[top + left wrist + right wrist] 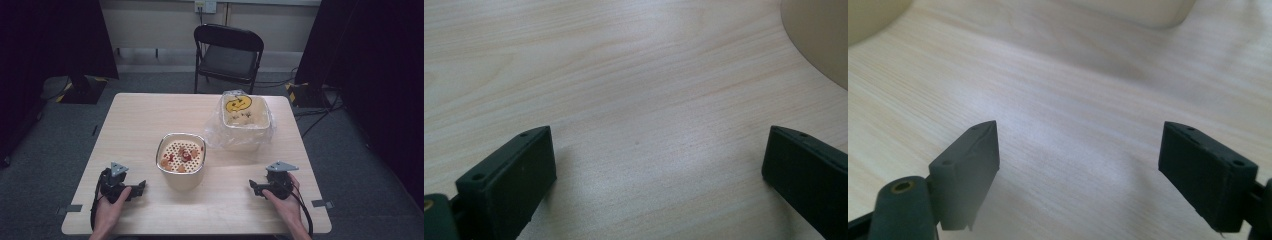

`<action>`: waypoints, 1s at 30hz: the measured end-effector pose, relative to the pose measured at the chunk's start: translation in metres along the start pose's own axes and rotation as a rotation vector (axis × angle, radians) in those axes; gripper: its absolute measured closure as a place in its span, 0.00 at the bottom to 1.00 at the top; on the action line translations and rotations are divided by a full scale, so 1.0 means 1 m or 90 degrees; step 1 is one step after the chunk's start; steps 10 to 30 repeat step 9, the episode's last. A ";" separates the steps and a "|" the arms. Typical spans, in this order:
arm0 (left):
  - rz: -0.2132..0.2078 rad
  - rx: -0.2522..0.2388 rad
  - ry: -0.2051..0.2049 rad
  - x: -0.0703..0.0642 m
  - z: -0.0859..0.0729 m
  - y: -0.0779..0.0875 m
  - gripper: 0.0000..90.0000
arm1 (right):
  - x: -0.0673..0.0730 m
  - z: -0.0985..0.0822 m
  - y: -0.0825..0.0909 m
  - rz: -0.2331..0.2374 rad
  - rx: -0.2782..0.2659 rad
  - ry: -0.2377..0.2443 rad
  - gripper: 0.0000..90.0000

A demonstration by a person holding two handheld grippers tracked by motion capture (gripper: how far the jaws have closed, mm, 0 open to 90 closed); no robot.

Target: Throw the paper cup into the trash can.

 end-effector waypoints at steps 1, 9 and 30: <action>0.000 -0.001 0.001 0.000 0.000 0.000 0.00 | 0.001 -0.001 -0.003 0.017 0.002 -0.004 0.18; -0.001 0.000 0.001 0.000 0.000 0.000 0.00 | 0.004 -0.007 -0.012 -0.014 -0.008 0.021 0.14; -0.001 0.000 0.001 0.000 0.000 0.000 0.00 | 0.004 -0.007 -0.012 -0.014 -0.008 0.021 0.14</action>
Point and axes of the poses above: each handheld gripper's, and its own axes: y roughly backward along the jaws, z roughly out of its top, x roughly to its left, the point moved 3 cm from there along -y, roughly forward along the jaws, and after that the axes turned 14 degrees about y, right-handed, at the moved point
